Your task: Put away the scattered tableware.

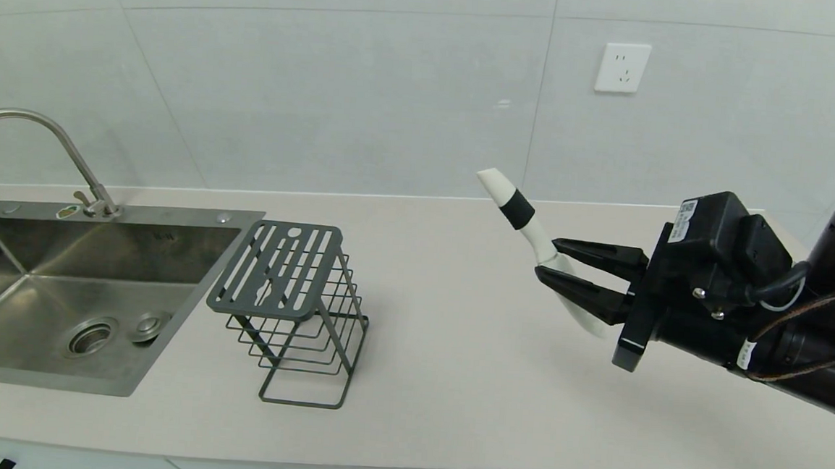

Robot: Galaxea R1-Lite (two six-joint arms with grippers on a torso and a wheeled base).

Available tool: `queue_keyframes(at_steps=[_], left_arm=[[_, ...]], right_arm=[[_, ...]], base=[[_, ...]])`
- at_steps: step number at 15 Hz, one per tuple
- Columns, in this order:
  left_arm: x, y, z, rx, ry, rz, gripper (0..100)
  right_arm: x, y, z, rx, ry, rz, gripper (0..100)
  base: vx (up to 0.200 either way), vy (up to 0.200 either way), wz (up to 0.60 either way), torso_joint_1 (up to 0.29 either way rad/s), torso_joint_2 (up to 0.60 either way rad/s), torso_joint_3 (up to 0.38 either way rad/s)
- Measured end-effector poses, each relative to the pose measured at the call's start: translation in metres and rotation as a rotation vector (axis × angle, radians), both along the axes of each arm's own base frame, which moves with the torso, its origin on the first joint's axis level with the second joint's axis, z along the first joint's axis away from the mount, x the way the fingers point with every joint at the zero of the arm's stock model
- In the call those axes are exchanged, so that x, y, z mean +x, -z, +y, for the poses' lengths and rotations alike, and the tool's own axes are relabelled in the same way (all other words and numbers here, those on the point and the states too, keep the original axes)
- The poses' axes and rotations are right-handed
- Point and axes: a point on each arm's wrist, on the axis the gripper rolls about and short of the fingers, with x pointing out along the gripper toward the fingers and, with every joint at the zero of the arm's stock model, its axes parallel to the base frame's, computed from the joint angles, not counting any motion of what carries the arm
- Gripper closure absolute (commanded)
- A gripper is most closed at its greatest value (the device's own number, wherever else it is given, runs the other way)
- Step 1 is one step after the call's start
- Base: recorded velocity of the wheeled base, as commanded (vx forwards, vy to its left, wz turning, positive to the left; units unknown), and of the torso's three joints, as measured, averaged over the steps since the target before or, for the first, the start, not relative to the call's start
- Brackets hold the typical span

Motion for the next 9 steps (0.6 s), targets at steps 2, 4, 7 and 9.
queue_keyframes(at_steps=[2,4,7,9], left_arm=[[0.02,-0.003,-0.007,0.041,0.08,-0.072,0],[0.04,0.0,-0.013,0.072,0.133,-0.103,0],[0.077,0.007,-0.027,0.083,0.177,-0.106,0],[0.106,0.009,-0.041,0.076,0.215,-0.11,0]], right_arm=[[-0.001,-0.002,0.0,0.006,-0.003,-0.009,100],[-0.004,-0.004,0.002,0.011,-0.015,-0.014,100],[-0.009,-0.005,0.008,0.014,-0.041,-0.018,100],[-0.01,-0.007,0.008,0.023,-0.043,-0.028,100]], base=[[0.0,0.0,0.0,0.0,0.0,0.0],[0.0,0.0,0.0,0.0,0.0,0.0],[0.0,0.0,0.0,0.0,0.0,0.0],[0.0,0.0,0.0,0.0,0.0,0.0]])
